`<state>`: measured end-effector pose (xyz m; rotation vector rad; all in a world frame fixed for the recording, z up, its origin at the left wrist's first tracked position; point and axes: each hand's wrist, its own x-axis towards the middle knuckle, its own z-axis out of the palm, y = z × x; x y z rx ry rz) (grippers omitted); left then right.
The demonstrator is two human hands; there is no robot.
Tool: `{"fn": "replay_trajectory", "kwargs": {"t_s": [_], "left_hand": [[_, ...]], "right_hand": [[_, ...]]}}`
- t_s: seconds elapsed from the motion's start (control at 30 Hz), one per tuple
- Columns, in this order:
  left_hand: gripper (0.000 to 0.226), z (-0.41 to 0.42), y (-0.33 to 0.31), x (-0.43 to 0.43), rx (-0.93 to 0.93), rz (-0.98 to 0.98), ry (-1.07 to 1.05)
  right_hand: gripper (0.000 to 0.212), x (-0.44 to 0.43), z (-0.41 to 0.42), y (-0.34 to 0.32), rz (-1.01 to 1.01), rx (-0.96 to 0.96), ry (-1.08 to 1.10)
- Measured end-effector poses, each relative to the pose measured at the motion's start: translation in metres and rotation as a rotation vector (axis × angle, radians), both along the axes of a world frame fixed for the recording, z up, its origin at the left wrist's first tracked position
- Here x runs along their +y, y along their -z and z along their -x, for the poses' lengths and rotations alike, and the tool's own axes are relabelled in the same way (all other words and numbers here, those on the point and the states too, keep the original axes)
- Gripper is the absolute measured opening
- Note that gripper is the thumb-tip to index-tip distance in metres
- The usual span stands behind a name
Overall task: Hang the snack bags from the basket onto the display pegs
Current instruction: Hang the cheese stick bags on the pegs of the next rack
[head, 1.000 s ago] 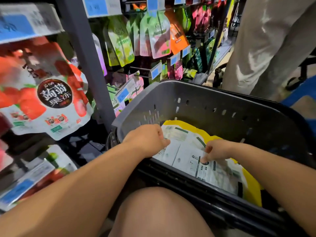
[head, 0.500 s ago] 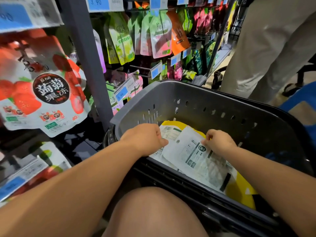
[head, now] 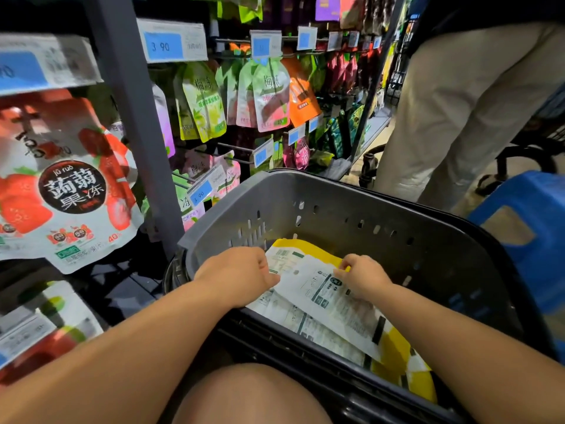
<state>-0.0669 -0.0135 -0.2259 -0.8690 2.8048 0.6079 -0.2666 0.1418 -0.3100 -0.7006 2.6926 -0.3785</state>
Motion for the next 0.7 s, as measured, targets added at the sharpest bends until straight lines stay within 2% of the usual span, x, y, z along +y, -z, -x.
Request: {"fn": "replay_trajectory", "kwargs": {"t_s": [0.1,0.23,0.4,0.53,0.6,0.7], "left_hand": [[0.027,0.002,-0.003,0.002,0.001,0.004,0.000],[0.026,0.002,-0.003,0.003,0.009,0.003,-0.004],[0.028,0.002,-0.002,0.002,0.004,0.015,-0.016],[0.027,0.002,-0.002,0.003,0.003,0.013,-0.019],[0.026,0.002,-0.002,0.003,0.010,0.012,-0.019],[0.025,0.002,-0.001,0.003,0.012,0.011,-0.016]], "right_hand": [[0.063,-0.003,-0.005,-0.003,-0.208,-0.156,-0.132],[0.095,-0.003,-0.008,-0.005,-0.257,-0.279,-0.216],[0.112,0.001,-0.020,0.002,-0.345,-0.227,-0.321],[0.106,0.003,-0.028,0.004,-0.353,-0.094,-0.374],[0.092,0.003,-0.031,0.001,-0.355,-0.038,-0.412],[0.059,-0.001,-0.037,-0.007,-0.332,0.047,-0.462]]}}
